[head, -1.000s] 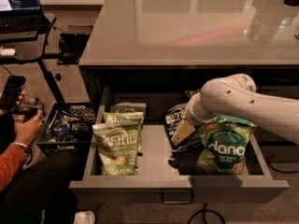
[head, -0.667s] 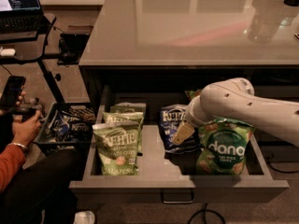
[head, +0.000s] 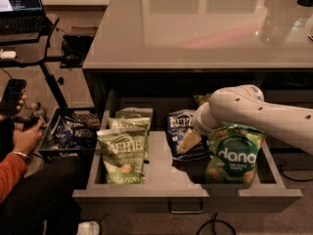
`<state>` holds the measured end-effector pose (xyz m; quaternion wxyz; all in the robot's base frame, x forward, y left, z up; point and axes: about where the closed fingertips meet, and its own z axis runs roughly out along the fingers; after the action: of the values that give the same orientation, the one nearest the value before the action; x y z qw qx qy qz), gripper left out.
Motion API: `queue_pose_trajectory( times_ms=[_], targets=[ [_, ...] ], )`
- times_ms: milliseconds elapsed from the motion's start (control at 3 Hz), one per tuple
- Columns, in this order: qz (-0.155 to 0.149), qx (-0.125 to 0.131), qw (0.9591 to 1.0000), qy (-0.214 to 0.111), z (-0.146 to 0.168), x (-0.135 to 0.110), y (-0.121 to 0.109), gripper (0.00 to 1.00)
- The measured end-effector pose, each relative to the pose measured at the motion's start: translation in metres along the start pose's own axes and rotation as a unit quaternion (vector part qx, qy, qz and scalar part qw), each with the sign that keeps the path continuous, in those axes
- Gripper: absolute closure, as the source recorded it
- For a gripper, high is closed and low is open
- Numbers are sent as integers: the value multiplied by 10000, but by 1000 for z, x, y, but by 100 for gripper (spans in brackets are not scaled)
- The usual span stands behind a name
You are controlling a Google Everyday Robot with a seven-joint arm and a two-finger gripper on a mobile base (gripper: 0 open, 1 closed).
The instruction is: Pick green jalapeno chip bag from top drawer and place on counter
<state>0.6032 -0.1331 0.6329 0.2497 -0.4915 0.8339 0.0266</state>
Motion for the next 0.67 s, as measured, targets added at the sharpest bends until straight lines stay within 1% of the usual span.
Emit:
queue_pose_trajectory(
  times_ms=[333,667],
  targets=[
    [39,-100,9999,6,6,1,3,0],
    [136,-655,9977,144,37,5,19,19]
  ],
)
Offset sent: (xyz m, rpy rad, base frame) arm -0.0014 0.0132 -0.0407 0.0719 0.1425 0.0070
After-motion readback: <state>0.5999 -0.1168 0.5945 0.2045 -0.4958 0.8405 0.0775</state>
